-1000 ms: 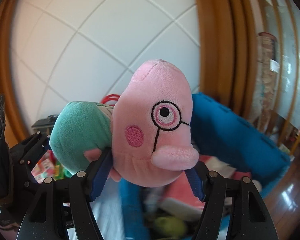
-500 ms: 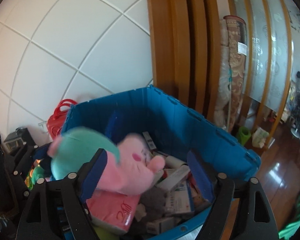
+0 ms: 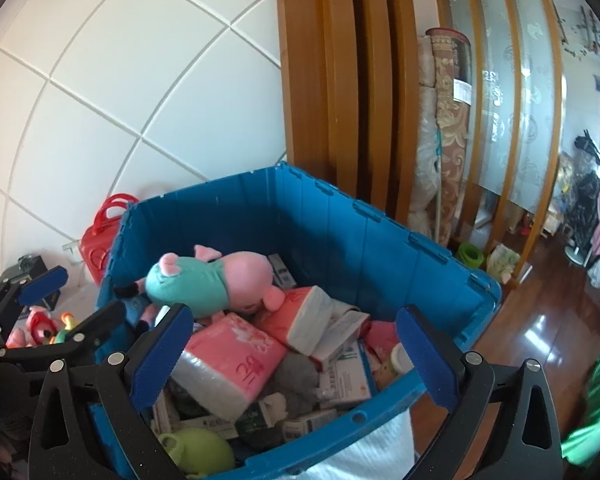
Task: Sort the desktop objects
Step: 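Carry the pig plush into the blue crate and open the right gripper, then grasp the pink tissue pack with the left gripper while the right approaches the blue pig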
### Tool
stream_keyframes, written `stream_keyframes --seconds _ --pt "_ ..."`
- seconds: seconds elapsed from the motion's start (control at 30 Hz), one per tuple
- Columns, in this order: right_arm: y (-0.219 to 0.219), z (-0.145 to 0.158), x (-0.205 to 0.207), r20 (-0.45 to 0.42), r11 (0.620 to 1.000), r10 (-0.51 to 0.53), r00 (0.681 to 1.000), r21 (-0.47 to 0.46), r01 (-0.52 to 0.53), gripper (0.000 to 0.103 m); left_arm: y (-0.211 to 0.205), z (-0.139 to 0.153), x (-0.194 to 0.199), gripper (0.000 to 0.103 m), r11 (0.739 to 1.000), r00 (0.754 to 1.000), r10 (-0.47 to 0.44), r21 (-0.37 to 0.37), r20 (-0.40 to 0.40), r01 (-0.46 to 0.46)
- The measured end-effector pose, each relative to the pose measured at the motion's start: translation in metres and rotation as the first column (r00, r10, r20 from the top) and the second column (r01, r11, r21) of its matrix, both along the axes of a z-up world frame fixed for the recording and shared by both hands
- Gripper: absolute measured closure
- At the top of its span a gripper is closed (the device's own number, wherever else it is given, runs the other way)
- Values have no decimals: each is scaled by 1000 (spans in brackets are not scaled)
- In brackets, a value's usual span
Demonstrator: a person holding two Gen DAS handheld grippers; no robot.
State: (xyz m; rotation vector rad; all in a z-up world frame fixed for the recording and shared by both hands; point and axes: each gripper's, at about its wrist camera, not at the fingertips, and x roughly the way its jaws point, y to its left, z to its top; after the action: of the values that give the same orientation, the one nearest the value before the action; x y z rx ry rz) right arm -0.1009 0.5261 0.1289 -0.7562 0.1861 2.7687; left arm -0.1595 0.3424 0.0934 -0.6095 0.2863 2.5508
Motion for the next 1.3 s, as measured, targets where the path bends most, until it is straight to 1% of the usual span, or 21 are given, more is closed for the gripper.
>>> stream_keyframes --seconds 0.13,0.27,0.4,0.5,0.57,0.63,0.73,0.83,0.9,1.0,1.1,1.2,1.3 --pt "-26 1 7 4 1000 15 1000 25 -15 0 -37 0 7 18 998 998 56 33 -4 -56" --pt "-63 -1 16 -11 996 62 998 66 -61 0 -78 -4 12 18 991 993 118 60 -2 -117" --pt "-97 -3 21 -42 992 115 992 59 -112 0 -121 -14 11 18 981 985 171 85 38 -173" --pt "-127 -5 20 -57 985 170 984 52 -167 0 -156 -24 11 18 965 972 231 116 52 -235" --pt "-149 -7 17 -64 976 214 975 57 -210 0 -176 -34 10 18 955 960 275 100 53 -279" --pt "-170 -11 13 -62 966 256 965 64 -252 0 -197 -46 8 18 940 941 334 59 52 -337" --pt "-204 -24 1 -40 947 316 948 66 -314 0 -236 -65 1 18 914 911 401 22 92 -405" --pt "-234 -42 -14 1 927 374 927 42 -374 0 -280 -87 -8 18 881 871 469 -15 145 -472" --pt "-254 -60 -27 40 914 405 914 20 -405 0 -311 -105 -13 18 859 842 509 -44 181 -510" --pt "-275 -86 -45 104 906 422 900 -11 -424 0 -352 -137 -19 18 829 796 556 -94 240 -551" --pt "-290 -119 -63 174 904 427 887 -56 -424 0 -375 -170 -27 18 817 756 572 -131 318 -562" --pt "-298 -150 -78 247 905 424 871 -88 -415 0 -384 -203 -35 18 820 726 562 -148 397 -554" --pt "-301 -177 -90 316 908 417 852 -109 -404 0 -378 -227 -42 18 831 712 544 -168 444 -530"
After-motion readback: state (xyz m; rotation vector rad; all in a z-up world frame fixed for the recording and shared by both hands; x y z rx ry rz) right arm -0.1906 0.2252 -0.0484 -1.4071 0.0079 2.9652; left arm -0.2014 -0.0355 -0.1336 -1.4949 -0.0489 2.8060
